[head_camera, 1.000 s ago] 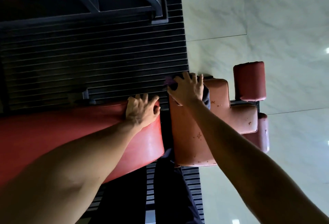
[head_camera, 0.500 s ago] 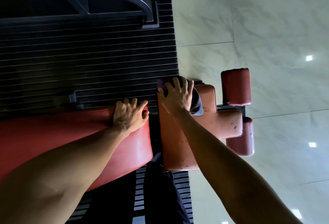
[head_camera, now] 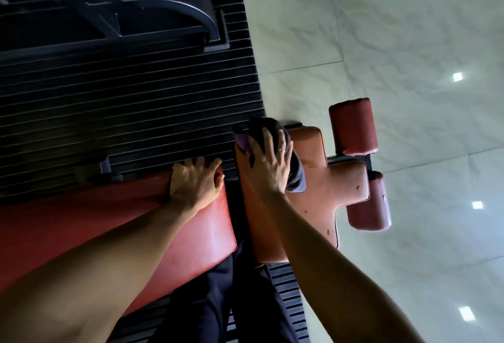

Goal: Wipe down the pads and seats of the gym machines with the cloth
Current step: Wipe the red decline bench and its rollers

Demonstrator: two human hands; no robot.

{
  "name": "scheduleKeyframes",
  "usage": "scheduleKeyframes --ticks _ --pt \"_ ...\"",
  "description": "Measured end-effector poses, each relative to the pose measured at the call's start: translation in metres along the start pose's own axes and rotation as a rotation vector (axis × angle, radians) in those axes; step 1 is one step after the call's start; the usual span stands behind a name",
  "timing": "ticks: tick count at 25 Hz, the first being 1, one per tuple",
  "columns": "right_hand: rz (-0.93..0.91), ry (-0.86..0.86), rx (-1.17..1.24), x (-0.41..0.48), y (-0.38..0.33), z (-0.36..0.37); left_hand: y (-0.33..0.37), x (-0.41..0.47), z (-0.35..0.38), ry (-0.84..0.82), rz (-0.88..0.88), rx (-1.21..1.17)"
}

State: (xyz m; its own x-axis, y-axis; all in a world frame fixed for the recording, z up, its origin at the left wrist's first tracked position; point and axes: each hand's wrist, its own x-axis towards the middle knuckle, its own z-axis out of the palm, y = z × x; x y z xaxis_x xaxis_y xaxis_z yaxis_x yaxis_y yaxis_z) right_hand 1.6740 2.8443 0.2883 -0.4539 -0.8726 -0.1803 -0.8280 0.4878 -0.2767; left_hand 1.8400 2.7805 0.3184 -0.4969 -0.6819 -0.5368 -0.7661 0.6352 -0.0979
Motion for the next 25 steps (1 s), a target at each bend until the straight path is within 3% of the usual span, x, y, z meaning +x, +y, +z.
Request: scheduleKeyframes --ticks 4,9,14,19,22,25 --pt "-0.123 -0.054 -0.028 -0.069 0.018 0.01 0.0 -0.006 0.003 0.023 -0.018 -0.025" --pt "0.192 -0.035 -0.004 -0.076 0.038 -0.017 0.018 0.005 0.003 0.138 0.075 -0.121" --pt "0.531 0.085 0.079 0.001 0.043 -0.016 0.07 0.059 -0.014 0.314 0.264 -0.412" --pt "0.259 0.045 -0.043 -0.06 0.054 -0.01 0.088 0.089 0.005 0.456 0.285 -0.582" --pt "0.355 0.028 -0.054 -0.071 0.084 -0.022 0.104 0.089 0.006 0.47 0.292 -0.459" --pt "0.555 0.042 -0.033 -0.021 0.085 -0.024 0.11 0.095 0.007 0.532 0.276 -0.417"
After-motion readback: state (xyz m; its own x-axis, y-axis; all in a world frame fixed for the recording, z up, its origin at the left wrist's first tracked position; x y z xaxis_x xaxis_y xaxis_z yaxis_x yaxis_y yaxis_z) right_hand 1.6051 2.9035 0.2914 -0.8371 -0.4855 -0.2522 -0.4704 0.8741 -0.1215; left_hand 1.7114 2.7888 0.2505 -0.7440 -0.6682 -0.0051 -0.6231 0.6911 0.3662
